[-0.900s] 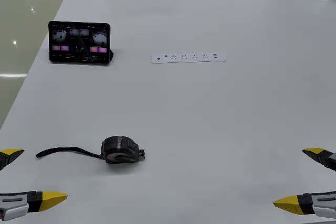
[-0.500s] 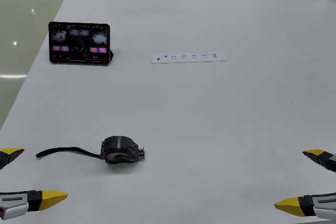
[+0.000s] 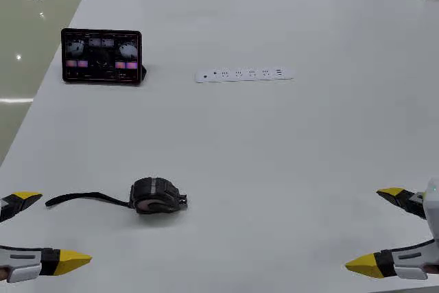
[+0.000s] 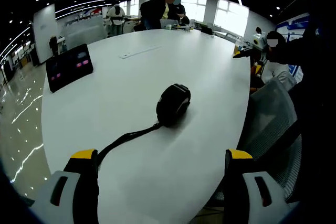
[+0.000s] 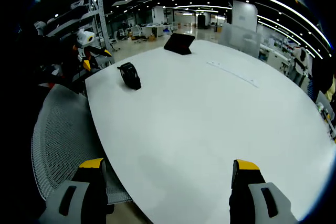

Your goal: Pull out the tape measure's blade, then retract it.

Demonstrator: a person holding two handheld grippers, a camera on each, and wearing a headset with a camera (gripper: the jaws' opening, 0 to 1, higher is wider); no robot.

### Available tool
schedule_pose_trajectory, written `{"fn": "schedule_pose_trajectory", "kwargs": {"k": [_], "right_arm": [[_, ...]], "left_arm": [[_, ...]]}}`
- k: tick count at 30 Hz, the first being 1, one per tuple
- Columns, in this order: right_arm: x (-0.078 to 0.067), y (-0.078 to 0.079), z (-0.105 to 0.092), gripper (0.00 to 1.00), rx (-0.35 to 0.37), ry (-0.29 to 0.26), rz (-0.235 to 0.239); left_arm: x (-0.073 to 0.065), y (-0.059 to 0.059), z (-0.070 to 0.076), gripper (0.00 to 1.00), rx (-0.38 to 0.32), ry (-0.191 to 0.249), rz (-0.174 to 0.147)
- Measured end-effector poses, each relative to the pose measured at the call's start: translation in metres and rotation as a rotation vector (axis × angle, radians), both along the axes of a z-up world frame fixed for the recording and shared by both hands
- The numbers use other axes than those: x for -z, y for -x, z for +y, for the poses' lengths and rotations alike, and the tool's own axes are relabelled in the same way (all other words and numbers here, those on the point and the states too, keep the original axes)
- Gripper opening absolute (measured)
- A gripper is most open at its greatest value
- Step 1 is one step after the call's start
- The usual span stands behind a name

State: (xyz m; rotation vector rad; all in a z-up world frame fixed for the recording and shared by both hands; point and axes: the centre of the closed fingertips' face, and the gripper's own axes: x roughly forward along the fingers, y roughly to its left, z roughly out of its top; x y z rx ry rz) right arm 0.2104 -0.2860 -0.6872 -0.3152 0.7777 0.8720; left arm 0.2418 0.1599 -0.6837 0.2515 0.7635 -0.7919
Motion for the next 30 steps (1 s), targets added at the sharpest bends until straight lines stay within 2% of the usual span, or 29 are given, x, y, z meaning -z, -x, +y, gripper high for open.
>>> {"fn": "schedule_pose_trajectory", "kwargs": {"k": [6,10,12,20,22,24,28,30], "right_arm": [[-0.005,-0.014,0.019,0.99,-0.058,0.004,-0.016],[-0.011,-0.025,0.03,0.99,-0.081,0.008,-0.044],[-0.012,-0.03,0.036,0.99,-0.089,0.001,-0.054],[0.0,-0.043,0.065,0.99,-0.135,-0.006,-0.073],[0.004,-0.044,0.074,0.99,-0.154,-0.001,-0.073],[0.006,-0.045,0.083,0.99,-0.172,-0.014,-0.071],[0.008,-0.05,0.102,0.99,-0.206,-0.04,-0.072],[0.01,-0.053,0.11,0.99,-0.222,-0.045,-0.07]], "left_arm": [[0.001,-0.013,-0.01,0.99,0.092,-0.051,-0.003],[-0.003,-0.017,-0.023,0.99,0.155,-0.083,-0.002],[-0.002,-0.018,-0.029,0.99,0.187,-0.092,0.009],[0.011,-0.029,-0.046,0.99,0.282,-0.141,0.013],[0.013,-0.035,-0.049,0.99,0.297,-0.166,0.003],[0.014,-0.042,-0.053,0.99,0.321,-0.187,-0.021],[0.016,-0.049,-0.067,0.98,0.346,-0.186,-0.017],[0.022,-0.05,-0.071,0.97,0.365,-0.196,0.001]]}}
